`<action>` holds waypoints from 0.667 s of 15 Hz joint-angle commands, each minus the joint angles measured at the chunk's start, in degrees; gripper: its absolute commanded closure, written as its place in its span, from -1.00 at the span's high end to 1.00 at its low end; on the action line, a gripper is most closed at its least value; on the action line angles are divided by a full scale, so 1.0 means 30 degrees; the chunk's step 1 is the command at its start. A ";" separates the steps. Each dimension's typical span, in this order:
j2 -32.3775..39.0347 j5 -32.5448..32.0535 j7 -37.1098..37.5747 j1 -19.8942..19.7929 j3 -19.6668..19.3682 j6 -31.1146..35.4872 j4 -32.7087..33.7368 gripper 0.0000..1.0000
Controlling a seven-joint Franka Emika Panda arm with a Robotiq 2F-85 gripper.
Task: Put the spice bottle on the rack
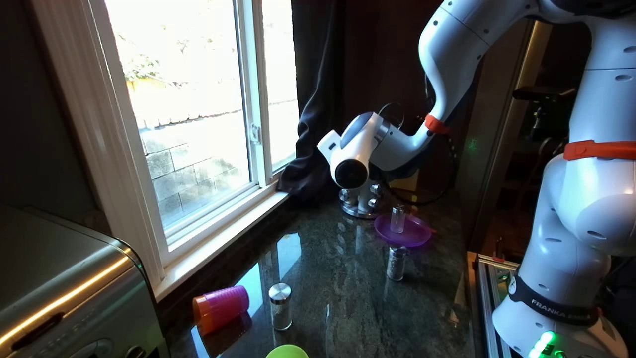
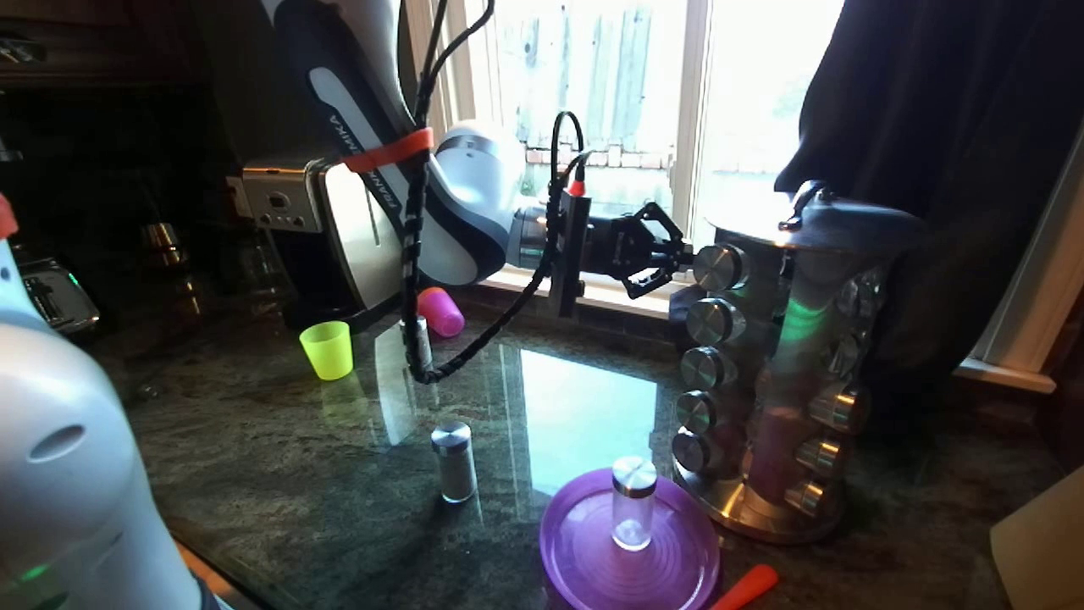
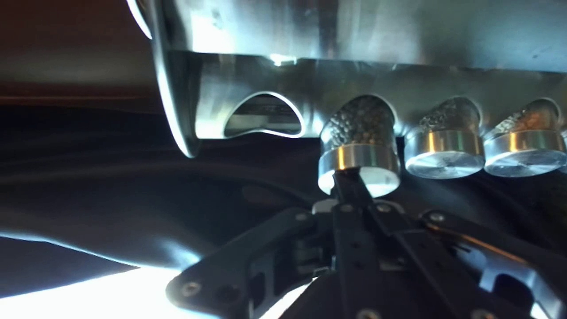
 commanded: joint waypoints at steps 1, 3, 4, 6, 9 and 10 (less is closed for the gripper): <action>-0.0051 0.0070 0.0227 -0.0224 -0.0208 -0.0424 -0.0005 -1.00; 0.0011 0.0075 0.0187 -0.0313 -0.0300 -0.0311 0.0092 -1.00; 0.0081 0.0082 0.0245 -0.0346 -0.0342 -0.0361 0.0164 -1.00; 0.0252 0.0141 0.0211 -0.0440 -0.0491 -0.0385 0.0351 -1.00; 0.0411 0.0204 0.0198 -0.0572 -0.0613 -0.0382 0.0562 -1.00; 0.0463 0.0266 0.0152 -0.0610 -0.0623 -0.0367 0.0619 -1.00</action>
